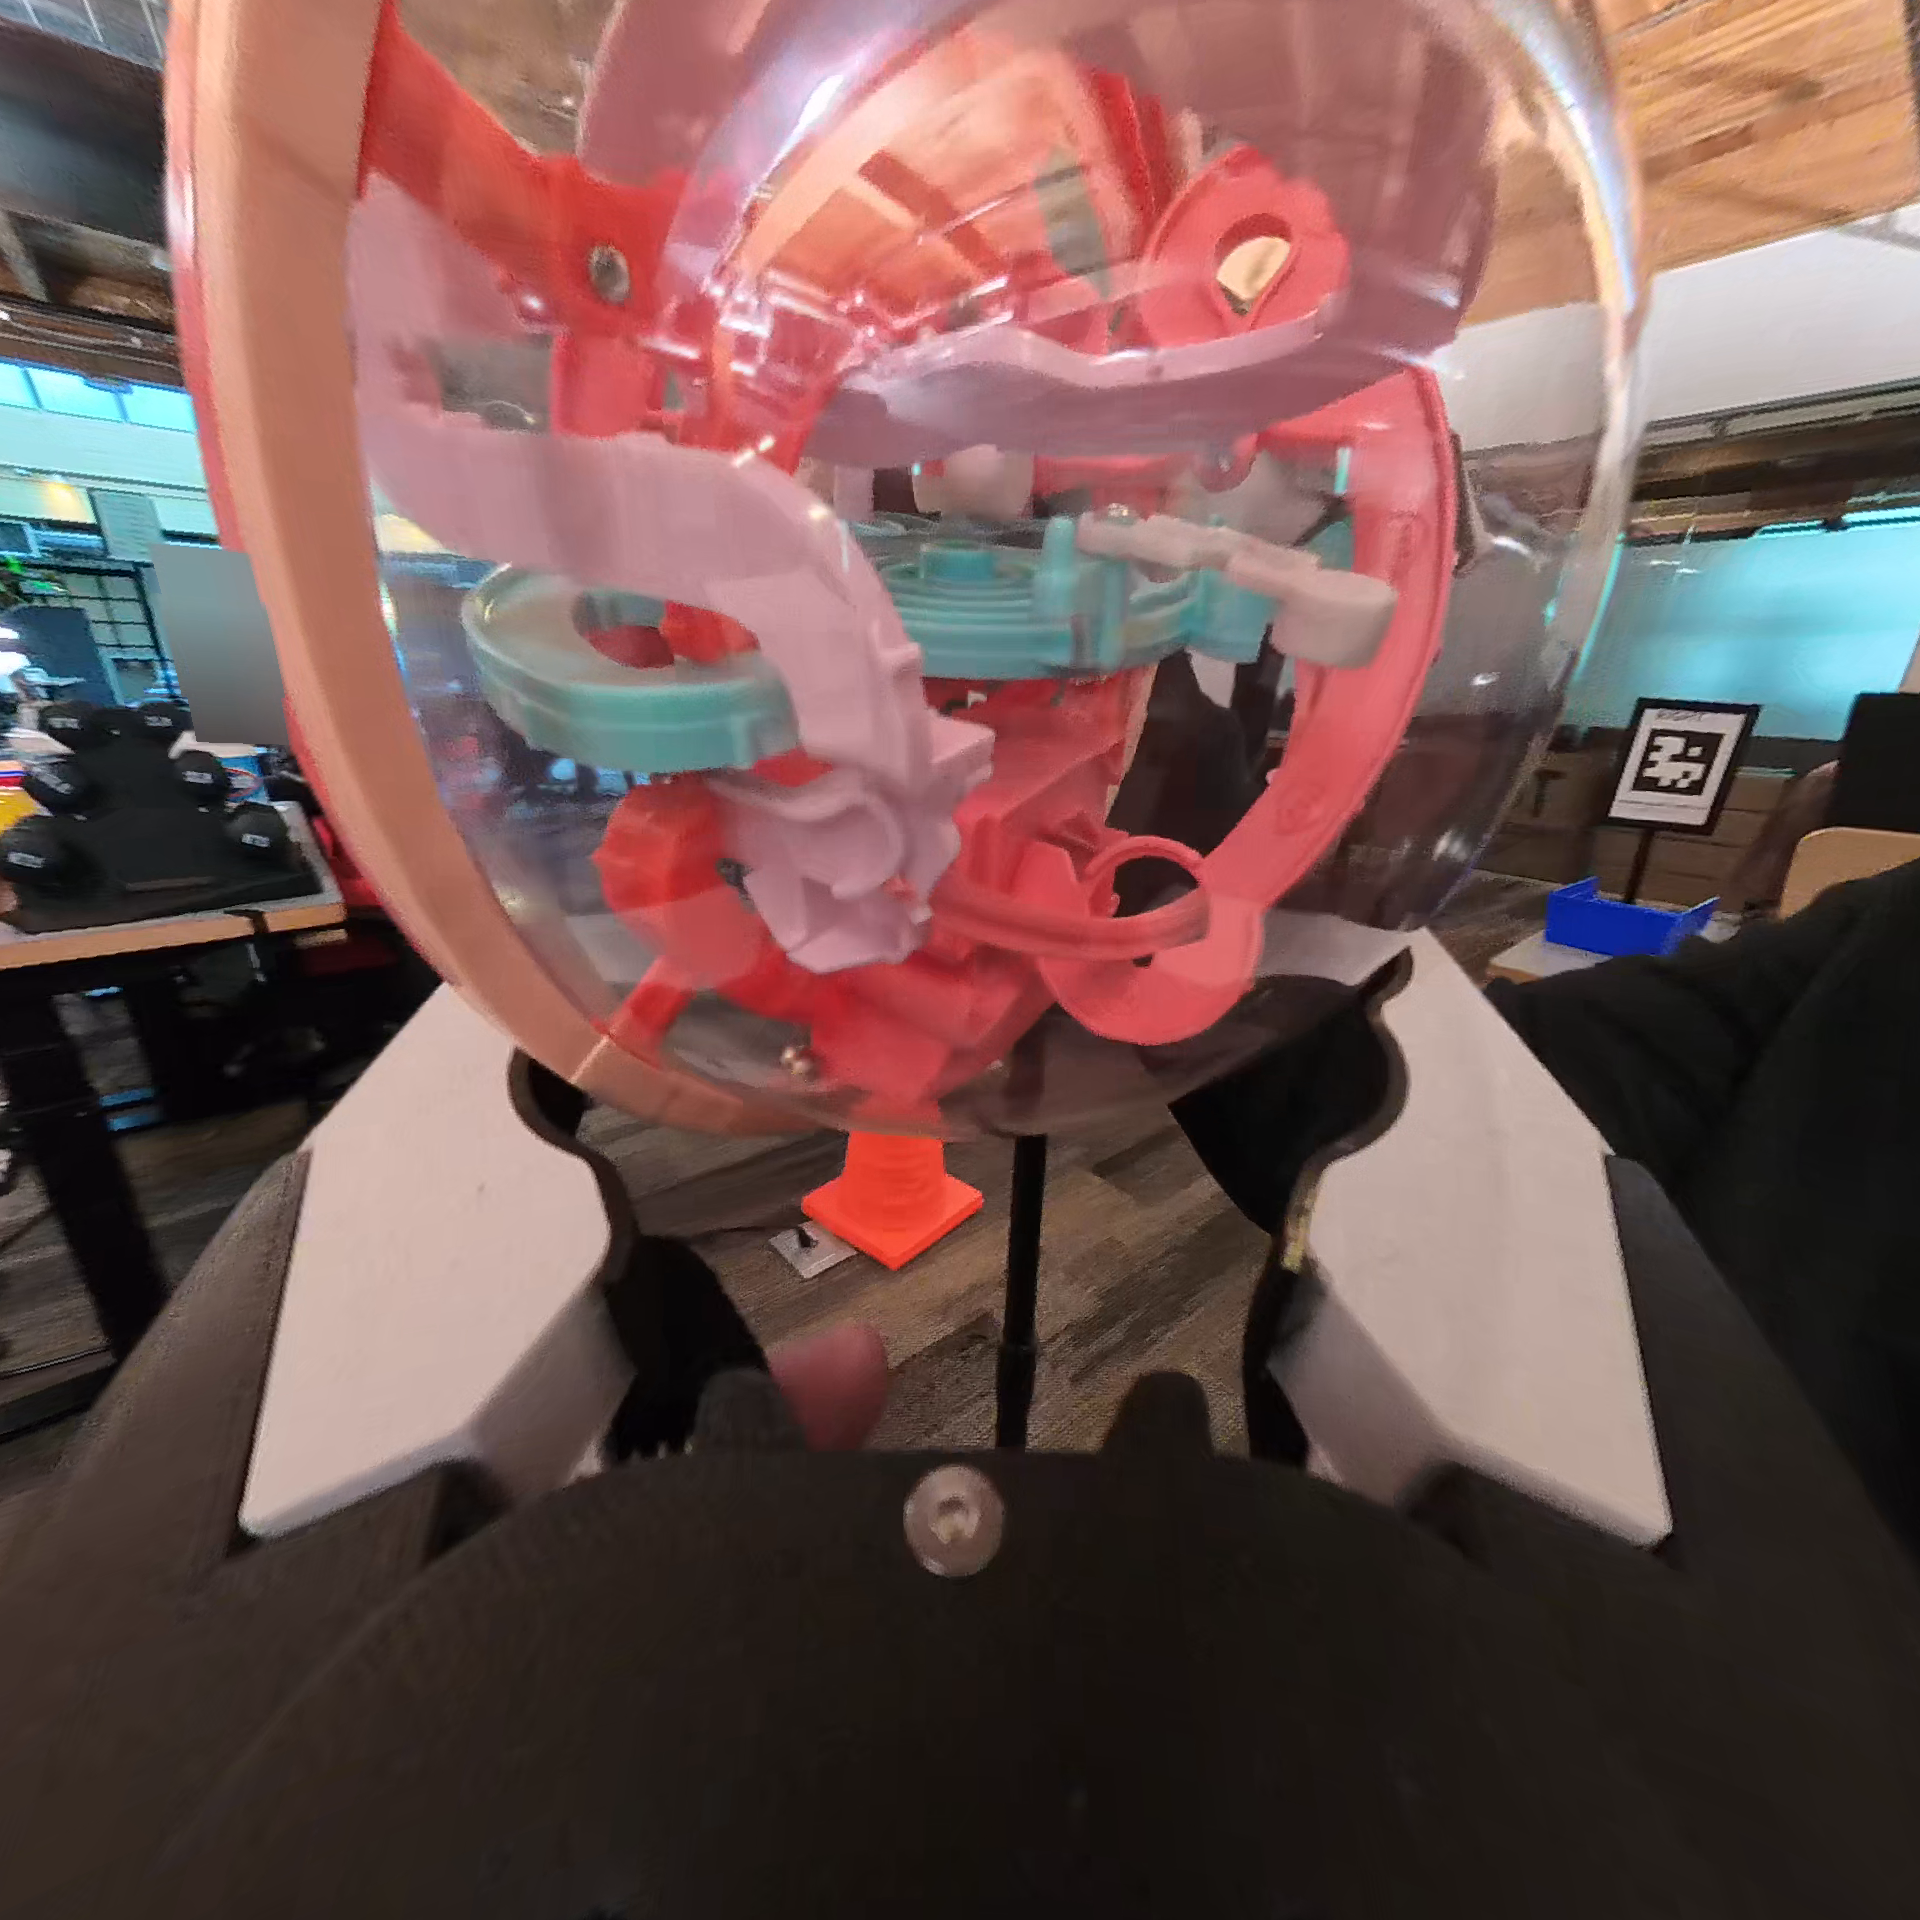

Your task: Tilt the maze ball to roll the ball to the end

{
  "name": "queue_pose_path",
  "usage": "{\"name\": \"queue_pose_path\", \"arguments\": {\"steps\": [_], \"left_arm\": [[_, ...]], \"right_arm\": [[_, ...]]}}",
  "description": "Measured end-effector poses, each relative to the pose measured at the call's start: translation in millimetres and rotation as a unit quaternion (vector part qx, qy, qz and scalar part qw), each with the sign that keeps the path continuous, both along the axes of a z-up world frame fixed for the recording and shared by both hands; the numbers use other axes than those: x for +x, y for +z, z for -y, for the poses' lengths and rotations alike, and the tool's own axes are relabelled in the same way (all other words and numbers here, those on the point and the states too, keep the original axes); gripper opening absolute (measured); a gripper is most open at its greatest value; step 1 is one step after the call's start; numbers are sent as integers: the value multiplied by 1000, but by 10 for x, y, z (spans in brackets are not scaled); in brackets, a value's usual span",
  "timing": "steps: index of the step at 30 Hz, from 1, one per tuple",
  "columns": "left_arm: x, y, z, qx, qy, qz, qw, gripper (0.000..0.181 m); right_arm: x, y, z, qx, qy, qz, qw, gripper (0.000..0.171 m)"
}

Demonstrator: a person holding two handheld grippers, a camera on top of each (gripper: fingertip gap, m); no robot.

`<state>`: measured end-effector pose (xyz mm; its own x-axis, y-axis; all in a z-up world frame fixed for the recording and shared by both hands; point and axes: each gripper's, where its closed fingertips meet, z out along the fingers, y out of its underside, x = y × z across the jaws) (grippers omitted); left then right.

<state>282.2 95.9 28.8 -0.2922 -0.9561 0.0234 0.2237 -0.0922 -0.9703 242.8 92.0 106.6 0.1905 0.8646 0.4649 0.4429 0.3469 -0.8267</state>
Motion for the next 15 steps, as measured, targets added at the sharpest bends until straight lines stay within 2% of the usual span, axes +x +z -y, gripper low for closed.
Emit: {"name": "queue_pose_path", "arguments": {"steps": [9, 12, 15], "left_arm": [[-123, 297, 84, 34, 51, 9, 998, 145], [-133, 254, 12, 31, 37, 41, 998, 147], [-256, 372, -46, 20, 20, 131, 991, 149]], "right_arm": [[-85, 271, 176, 39, 42, -31, 998, 133], [-266, 215, 57, 30, 11, 34, 999, 132], [-561, 245, -14, 35, -11, 112, 993, 132]]}}
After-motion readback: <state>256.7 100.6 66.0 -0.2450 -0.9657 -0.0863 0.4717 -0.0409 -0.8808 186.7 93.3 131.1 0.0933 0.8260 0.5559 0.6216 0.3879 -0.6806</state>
